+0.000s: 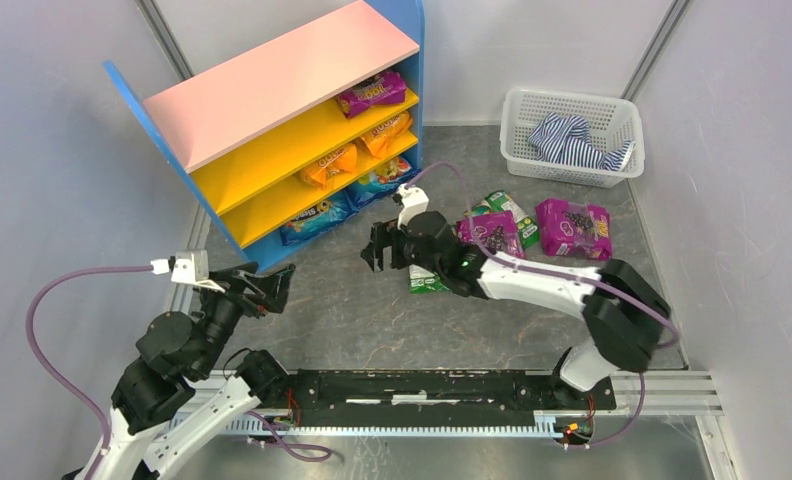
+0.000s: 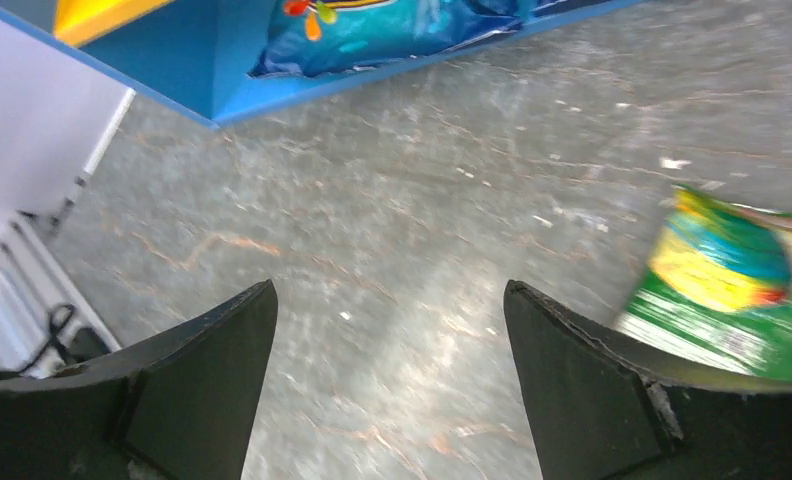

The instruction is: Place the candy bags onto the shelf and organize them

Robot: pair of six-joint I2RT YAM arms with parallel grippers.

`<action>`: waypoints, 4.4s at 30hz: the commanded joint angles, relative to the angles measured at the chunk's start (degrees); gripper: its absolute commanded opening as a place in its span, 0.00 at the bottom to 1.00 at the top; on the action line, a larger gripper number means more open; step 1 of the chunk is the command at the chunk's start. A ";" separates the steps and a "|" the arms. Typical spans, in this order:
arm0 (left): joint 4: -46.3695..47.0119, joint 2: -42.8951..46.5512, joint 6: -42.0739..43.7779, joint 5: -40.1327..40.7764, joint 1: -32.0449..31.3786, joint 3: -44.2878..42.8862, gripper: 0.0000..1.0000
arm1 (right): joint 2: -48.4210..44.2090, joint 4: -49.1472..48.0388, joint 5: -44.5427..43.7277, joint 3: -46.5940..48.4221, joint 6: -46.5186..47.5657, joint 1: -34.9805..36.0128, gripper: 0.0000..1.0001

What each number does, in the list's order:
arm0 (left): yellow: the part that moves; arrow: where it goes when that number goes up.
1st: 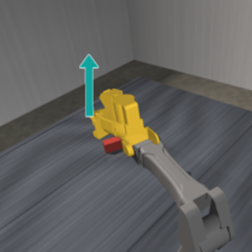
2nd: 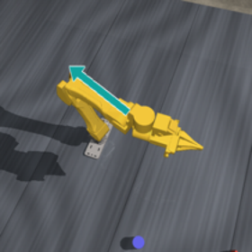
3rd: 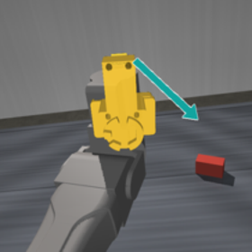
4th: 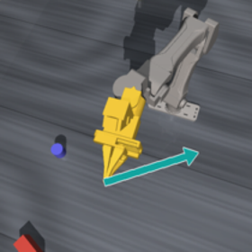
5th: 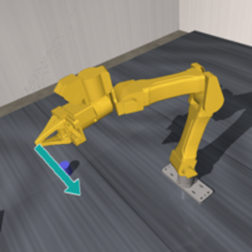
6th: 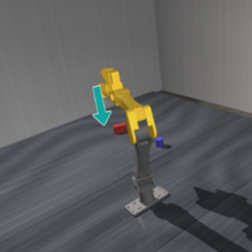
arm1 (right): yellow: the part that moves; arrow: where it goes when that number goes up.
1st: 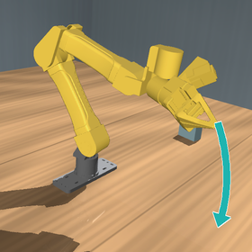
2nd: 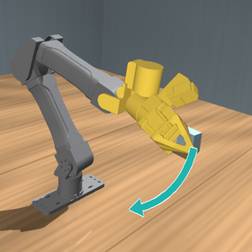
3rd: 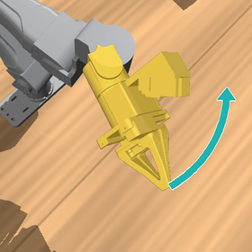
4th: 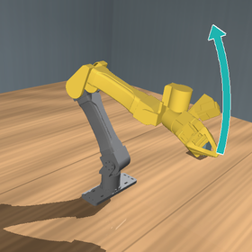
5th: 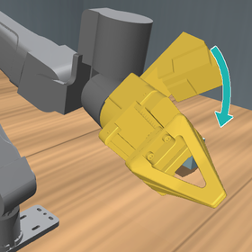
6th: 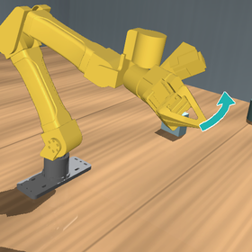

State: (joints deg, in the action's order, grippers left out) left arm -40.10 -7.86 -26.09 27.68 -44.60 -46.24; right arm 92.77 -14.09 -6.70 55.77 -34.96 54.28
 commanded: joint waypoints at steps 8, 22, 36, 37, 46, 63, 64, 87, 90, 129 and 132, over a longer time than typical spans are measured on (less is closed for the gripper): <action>2.19 -2.84 0.95 -1.66 -0.05 0.49 1.00 | -18.56 45.28 -27.33 2.83 16.83 -0.63 0.98; 2.60 -6.29 1.39 -3.48 -0.05 0.71 1.00 | -29.79 34.09 -7.92 -7.19 19.89 -33.60 0.98; 2.75 -7.32 1.64 -3.16 -0.05 0.75 1.00 | 7.13 54.08 -39.06 24.98 31.50 -38.58 0.98; 2.79 -7.37 1.60 -3.09 -0.01 0.79 1.00 | 9.19 54.52 -38.76 26.28 31.73 -38.57 0.98; 2.37 -6.55 1.35 -1.58 -0.05 0.62 1.00 | 21.50 58.29 -41.85 30.94 31.20 -38.75 0.98; 2.30 -7.69 1.26 -1.19 -0.05 0.46 1.00 | 21.83 52.86 -42.16 20.76 30.27 -40.60 0.94; 2.18 -7.65 1.25 -1.08 -0.05 0.51 1.00 | 21.84 52.34 -41.83 20.32 30.56 -40.63 0.92; 1.88 -7.35 1.04 -0.25 0.02 0.31 1.00 | 13.81 50.11 -42.77 19.56 33.27 -37.74 0.39; 1.93 -7.22 1.04 -0.35 0.04 0.36 1.00 | 10.78 51.20 -41.02 19.41 32.80 -37.42 0.29; -0.54 -11.35 -3.07 0.44 -0.05 -2.55 1.00 | -13.92 -25.74 25.25 -19.81 -39.76 -18.36 0.00; -1.40 -15.81 -8.09 -3.81 0.00 -2.53 1.00 | -11.58 -30.36 26.72 -23.83 -39.10 -17.42 0.01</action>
State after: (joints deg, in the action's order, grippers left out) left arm -40.84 -18.26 -27.18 26.83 -44.60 -47.13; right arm 80.03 -27.51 19.03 34.63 -69.32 36.21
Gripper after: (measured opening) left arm 0.996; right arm 0.208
